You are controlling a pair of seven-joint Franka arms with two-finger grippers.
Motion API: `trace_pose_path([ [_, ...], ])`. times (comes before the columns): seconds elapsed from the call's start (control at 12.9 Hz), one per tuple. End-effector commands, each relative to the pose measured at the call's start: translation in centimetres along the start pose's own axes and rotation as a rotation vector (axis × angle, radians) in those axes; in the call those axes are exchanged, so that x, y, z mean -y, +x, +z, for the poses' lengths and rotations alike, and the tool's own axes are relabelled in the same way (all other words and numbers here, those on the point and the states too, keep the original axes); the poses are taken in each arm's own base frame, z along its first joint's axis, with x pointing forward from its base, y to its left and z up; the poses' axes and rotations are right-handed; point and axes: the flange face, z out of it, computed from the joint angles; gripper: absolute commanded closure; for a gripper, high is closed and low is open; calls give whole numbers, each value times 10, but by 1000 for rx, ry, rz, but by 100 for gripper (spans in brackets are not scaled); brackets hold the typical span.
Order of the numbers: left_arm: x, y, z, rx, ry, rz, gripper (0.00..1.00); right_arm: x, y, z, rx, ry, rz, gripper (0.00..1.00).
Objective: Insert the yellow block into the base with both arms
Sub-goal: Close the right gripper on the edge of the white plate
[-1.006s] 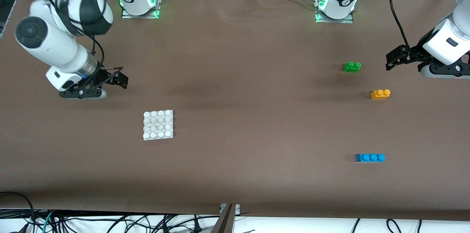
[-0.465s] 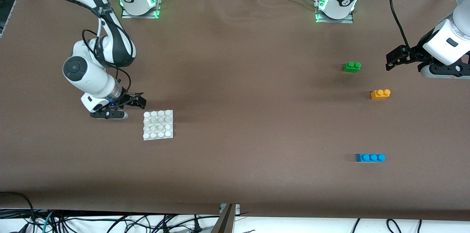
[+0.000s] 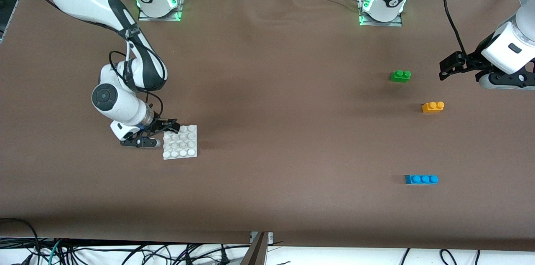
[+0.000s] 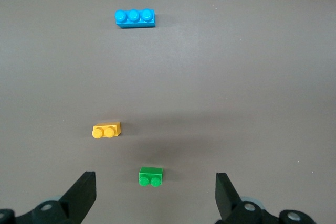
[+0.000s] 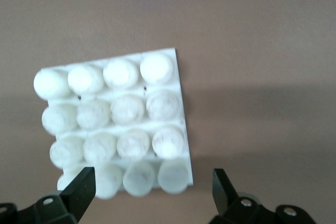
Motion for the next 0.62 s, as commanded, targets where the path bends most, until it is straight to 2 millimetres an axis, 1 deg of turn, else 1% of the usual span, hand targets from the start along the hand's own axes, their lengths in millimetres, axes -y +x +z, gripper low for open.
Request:
trace_pose_path([
  [0.0,2,2,-4,-5,-11,21,0,9,18,8,-14,12,-5,1],
  [0.31,2,2,-4,-5,-11,21,0,10,19,24,-24,-7,-35,3],
  [0.39,2,2,-4,-5,-11,21,0,10,19,29,-29,-16,-49,6],
  [0.54,2,2,-4,-5,-11,21,0,9,18,32,-30,-24,-63,9],
])
